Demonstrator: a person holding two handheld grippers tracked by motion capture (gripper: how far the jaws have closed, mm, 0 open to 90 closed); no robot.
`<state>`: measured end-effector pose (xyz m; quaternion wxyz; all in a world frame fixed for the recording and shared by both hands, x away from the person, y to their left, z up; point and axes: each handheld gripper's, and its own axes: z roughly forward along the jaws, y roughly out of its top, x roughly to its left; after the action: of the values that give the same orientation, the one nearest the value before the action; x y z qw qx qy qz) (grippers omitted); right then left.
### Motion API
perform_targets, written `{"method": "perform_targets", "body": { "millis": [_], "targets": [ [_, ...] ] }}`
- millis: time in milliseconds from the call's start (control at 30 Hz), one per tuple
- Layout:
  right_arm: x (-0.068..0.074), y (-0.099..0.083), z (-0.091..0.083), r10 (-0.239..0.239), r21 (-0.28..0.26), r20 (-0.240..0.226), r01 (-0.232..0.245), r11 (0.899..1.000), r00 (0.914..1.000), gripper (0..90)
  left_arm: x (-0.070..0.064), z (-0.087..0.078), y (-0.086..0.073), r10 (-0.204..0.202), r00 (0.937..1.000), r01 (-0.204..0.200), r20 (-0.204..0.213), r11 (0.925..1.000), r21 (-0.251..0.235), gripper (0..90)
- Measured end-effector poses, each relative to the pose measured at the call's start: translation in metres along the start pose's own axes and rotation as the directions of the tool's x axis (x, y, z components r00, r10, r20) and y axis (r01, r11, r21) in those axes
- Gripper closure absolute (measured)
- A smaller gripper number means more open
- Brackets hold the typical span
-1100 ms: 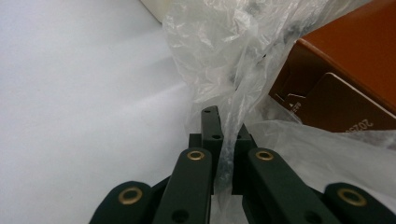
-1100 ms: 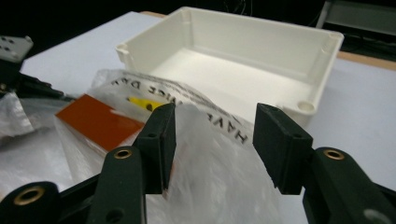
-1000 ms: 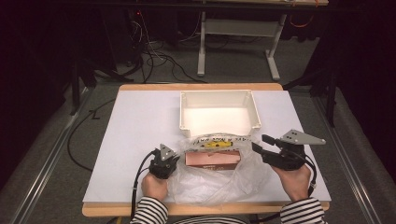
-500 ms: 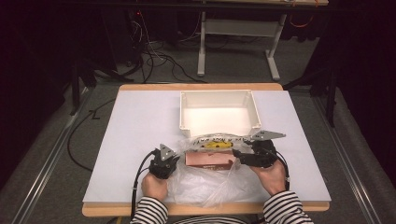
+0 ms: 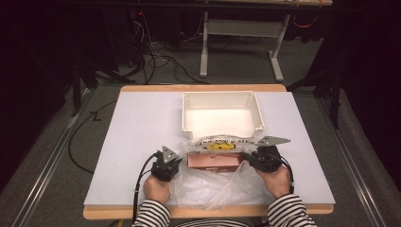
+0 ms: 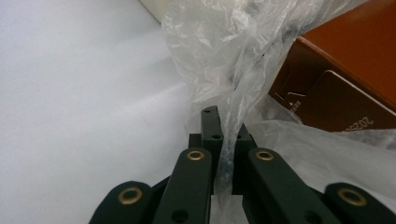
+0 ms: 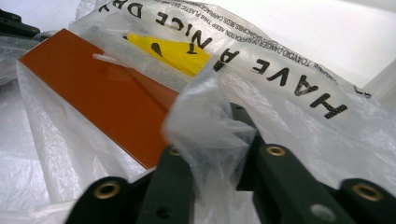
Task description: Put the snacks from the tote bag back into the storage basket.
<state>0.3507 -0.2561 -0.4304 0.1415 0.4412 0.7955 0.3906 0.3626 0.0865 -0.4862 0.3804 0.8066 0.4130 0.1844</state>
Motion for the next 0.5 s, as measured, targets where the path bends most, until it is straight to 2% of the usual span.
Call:
{"method": "perform_targets", "body": {
  "millis": [167, 367, 500],
  "targets": [
    [-0.0021, -0.0045, -0.0008, -0.036, 0.008, 0.038, 0.036, 0.999, 0.9986, 88.5, -0.0008, -0.0001, 0.0001, 0.009, 1.0, -0.009, -0.004, 1.0, 0.0, 90.0],
    [-0.004, -0.0064, 0.0014, -0.036, 0.004, 0.054, 0.036, 0.999, 0.9979, 88.4, 0.0026, -0.0001, 0.0007, -0.018, 0.9996, 0.018, 0.022, 0.9998, 0.001, 89.6],
    [-0.0052, -0.0059, 0.0028, -0.028, 0.007, 0.061, 0.027, 1.0, 0.9978, 88.4, 0.0056, -0.0001, 0.0027, -0.007, 0.9992, 0.007, 0.04, 0.9999, 0.01, 90.0]
  ]
}}
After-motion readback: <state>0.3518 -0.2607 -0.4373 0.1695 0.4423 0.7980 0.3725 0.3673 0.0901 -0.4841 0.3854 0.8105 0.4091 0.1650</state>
